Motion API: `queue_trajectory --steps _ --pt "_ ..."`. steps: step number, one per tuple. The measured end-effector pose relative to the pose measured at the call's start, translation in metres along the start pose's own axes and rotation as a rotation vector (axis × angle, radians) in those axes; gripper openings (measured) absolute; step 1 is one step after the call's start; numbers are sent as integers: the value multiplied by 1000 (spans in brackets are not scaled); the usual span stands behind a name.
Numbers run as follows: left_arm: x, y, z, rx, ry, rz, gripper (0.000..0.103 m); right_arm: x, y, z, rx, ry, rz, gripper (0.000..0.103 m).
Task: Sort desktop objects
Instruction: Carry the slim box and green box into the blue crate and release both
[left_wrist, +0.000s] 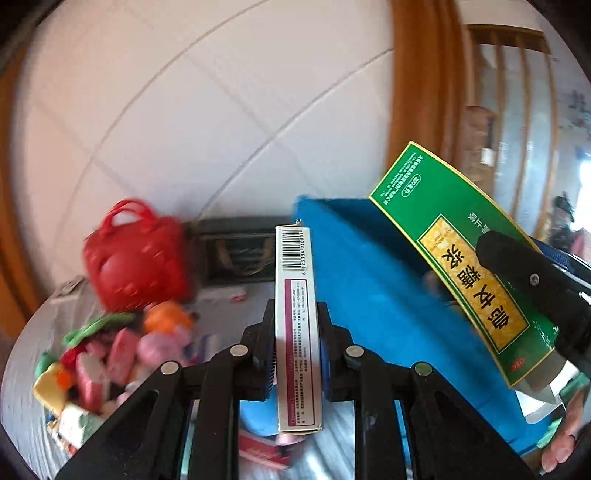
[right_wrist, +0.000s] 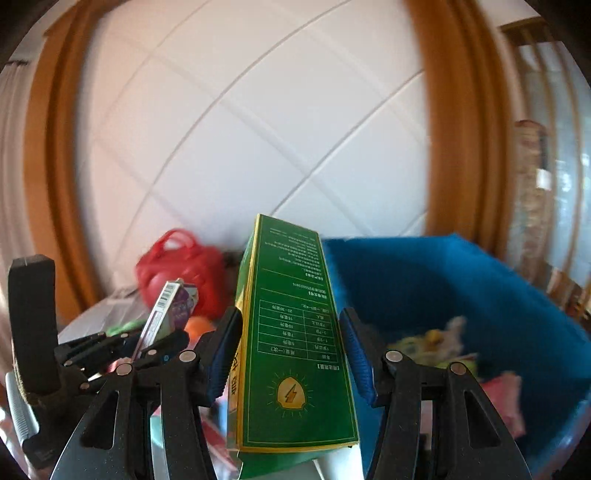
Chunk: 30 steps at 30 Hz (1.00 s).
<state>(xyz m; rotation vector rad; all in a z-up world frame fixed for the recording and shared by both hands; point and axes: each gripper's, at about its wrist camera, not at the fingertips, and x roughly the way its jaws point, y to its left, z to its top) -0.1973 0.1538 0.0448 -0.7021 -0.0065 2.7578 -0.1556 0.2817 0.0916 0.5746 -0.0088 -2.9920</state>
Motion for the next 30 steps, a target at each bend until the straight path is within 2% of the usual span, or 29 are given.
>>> queue_trajectory --steps 3,6,12,17,21,24,30 --pt "0 -37 14 40 -8 -55 18 -25 -39 10 26 -27 -70 54" --pt "5 -75 27 68 16 -121 18 -39 -78 17 31 -36 -153 54" --pt "28 -145 51 114 94 -208 18 -37 -162 24 52 11 -234 54" --pt "63 -193 63 135 178 -210 18 -19 -225 31 56 49 -266 54" --pt "85 -218 63 156 214 -162 18 -2 -253 25 44 91 -266 55" --pt "98 -234 62 165 240 -132 18 11 -264 21 28 120 -263 55" --pt "114 -239 63 157 264 -87 18 36 -270 16 -25 165 -262 55"
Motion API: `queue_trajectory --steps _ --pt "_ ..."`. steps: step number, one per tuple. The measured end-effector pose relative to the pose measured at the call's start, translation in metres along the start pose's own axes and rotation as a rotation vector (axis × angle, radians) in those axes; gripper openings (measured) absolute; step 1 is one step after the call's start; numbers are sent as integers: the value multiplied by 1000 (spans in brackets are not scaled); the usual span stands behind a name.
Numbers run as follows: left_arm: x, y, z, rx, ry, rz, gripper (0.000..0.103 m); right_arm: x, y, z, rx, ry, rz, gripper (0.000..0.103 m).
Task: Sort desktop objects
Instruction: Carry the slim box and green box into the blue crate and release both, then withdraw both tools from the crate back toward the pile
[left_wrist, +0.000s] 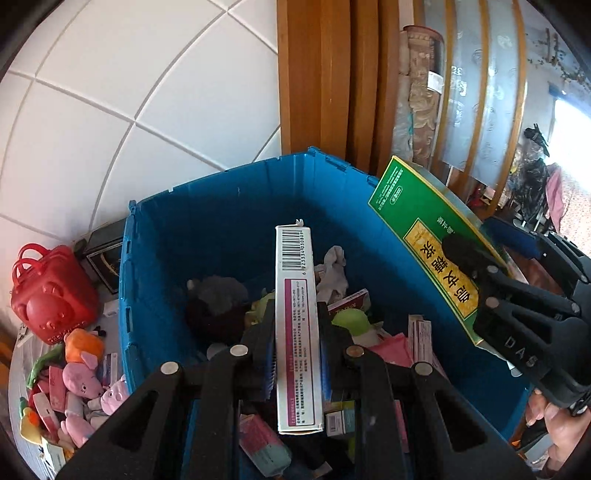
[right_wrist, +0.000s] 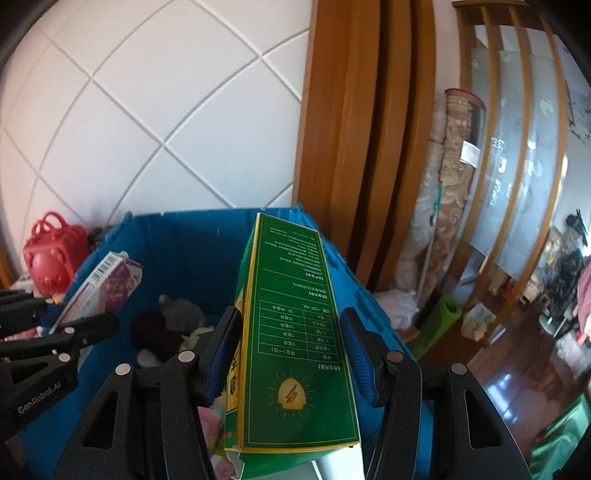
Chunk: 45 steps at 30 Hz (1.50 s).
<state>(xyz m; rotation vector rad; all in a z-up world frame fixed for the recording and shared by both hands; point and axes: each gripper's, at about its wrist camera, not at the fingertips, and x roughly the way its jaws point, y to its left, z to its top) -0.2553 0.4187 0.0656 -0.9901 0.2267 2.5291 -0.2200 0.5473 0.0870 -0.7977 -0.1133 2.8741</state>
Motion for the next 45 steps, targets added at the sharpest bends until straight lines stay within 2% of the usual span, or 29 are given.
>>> queue_trajectory --steps 7,12,14,16,17,19,21,22,24,32,33,36,41,45 --pt "15 -2 5 -14 19 20 18 21 1 1 -38 19 0 57" --pt "21 0 6 -29 39 75 19 25 2 4 -50 4 -9 59" --pt "23 1 5 -35 52 81 30 25 1 4 -51 3 -6 59" --pt "23 2 4 -48 49 93 54 25 1 5 -55 -6 -9 59" --pt "23 3 3 -50 45 96 58 24 1 5 -58 -8 -13 59" --pt "21 4 4 -53 37 100 62 23 2 5 -59 -8 -12 67" --pt "18 6 3 -54 33 97 63 23 2 5 -59 -5 -8 98" --pt "17 6 3 -53 31 98 64 22 1 5 -61 -7 -9 102" --pt "13 8 2 -56 21 98 67 18 1 6 -74 -12 -19 103" --pt "-20 13 -2 -57 -48 84 67 -9 8 6 -105 -45 -62 103" --pt "-28 14 -4 -53 -65 83 68 -14 10 6 -108 -52 -66 103" --pt "-50 17 -9 -44 -117 80 80 -33 14 6 -112 -74 -54 103" --pt "-90 32 -26 -48 -228 59 80 -70 24 4 -95 -138 -24 103" --pt "-109 52 -43 -99 -283 64 80 -97 41 -2 -77 -173 -6 103"
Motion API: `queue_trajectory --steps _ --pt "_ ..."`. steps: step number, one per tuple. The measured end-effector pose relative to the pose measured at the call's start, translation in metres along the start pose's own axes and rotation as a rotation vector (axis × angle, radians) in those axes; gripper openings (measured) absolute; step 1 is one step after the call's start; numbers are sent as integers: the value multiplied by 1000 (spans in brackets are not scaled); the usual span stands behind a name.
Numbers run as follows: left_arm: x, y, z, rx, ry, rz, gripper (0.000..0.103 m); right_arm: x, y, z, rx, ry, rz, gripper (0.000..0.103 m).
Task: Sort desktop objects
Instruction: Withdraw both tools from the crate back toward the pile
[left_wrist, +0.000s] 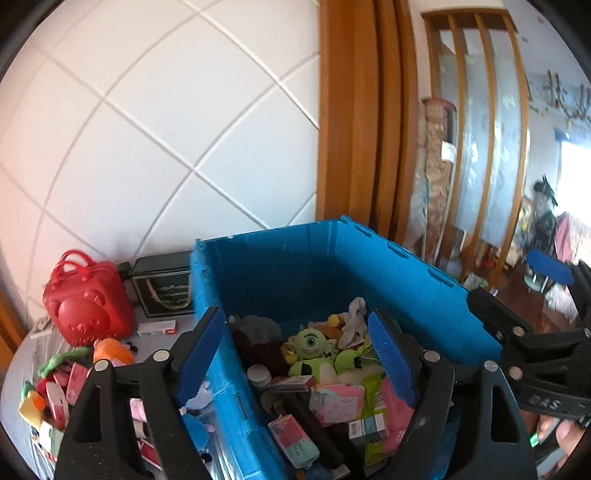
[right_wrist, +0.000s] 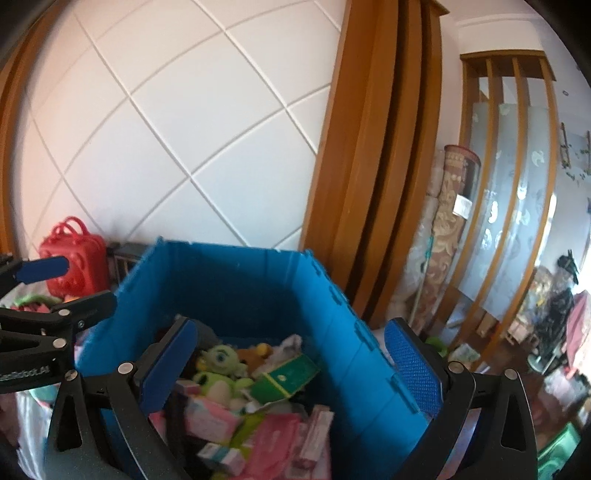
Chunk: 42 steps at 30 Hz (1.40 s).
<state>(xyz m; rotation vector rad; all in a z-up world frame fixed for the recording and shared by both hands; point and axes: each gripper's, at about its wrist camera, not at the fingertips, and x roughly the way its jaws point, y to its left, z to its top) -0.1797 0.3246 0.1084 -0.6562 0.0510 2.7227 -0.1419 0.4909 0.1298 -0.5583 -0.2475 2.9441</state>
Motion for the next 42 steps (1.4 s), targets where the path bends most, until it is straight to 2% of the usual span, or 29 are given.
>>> queue_trajectory --steps 3,6,11,14,17,22,31,35,42 --pt "-12 21 -9 -21 -2 10 80 -17 19 -3 18 -20 43 103" --pt "-26 46 -20 -16 -19 63 80 -31 43 -5 42 -22 106 103" --pt "-38 101 -47 -67 13 81 80 -51 93 -6 69 -32 210 103" --pt "-43 138 -69 -63 32 157 80 -56 125 -7 76 -34 256 103" --pt "-49 179 -95 -94 64 196 80 -52 162 -10 76 -13 316 103" --pt "-57 258 -145 -170 153 302 80 -27 222 -21 69 78 405 103" --pt "-82 381 -228 -290 272 460 80 19 307 -53 65 261 507 103" --pt "-89 428 -260 -329 327 497 80 36 339 -71 48 334 491 103" --pt "-95 515 -302 -495 429 588 80 68 357 -107 65 455 434 103"
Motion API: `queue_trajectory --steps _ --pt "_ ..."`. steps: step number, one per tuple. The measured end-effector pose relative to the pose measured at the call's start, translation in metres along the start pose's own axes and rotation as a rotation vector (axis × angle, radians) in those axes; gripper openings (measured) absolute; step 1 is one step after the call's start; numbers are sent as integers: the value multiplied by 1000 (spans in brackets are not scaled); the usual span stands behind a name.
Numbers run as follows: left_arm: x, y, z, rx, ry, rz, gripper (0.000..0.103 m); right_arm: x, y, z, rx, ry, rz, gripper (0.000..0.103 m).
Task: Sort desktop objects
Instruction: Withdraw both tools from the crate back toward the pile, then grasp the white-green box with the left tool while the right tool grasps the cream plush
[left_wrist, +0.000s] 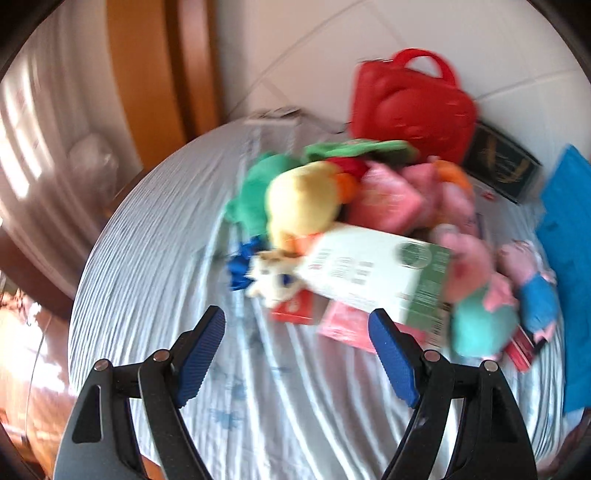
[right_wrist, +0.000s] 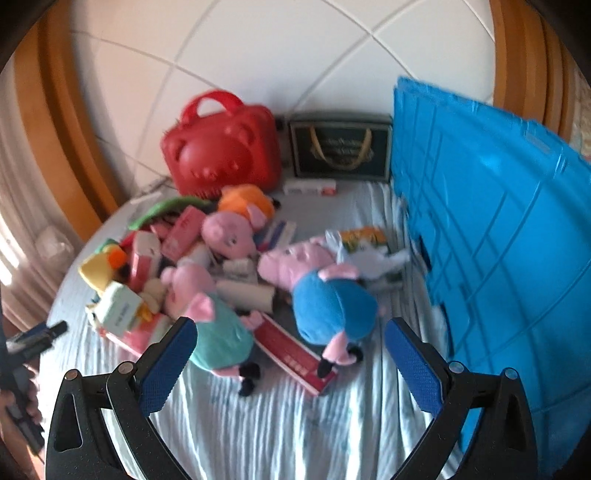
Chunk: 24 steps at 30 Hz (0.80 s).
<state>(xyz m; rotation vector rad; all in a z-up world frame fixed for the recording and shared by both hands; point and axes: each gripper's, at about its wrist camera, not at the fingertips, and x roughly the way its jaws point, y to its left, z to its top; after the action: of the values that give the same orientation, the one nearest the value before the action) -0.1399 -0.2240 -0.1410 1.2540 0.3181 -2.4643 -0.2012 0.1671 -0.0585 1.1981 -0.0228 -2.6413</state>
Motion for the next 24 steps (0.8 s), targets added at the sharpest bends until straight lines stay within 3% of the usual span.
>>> queue_trajectory --steps 4,10,13,15,17,20,24 --pt "16 6 20 -84 54 -47 80 22 -9 -9 40 56 -24 103" --pt "54 -37 63 -198 179 -144 80 37 -28 -14 70 95 -25 103" --pt "80 -60 79 -230 247 -131 80 42 -37 -12 66 106 -16 103" --pt "97 -77 83 -204 290 -83 80 47 -42 -9 55 113 -9 103" --pt "111 -88 75 -168 334 -43 80 52 -45 -7 41 120 -5 103" --pt "104 -93 56 -78 297 28 80 63 -46 -3 7 137 17 103" --pt "87 -79 22 -44 256 23 80 81 -35 2 -54 164 56 103"
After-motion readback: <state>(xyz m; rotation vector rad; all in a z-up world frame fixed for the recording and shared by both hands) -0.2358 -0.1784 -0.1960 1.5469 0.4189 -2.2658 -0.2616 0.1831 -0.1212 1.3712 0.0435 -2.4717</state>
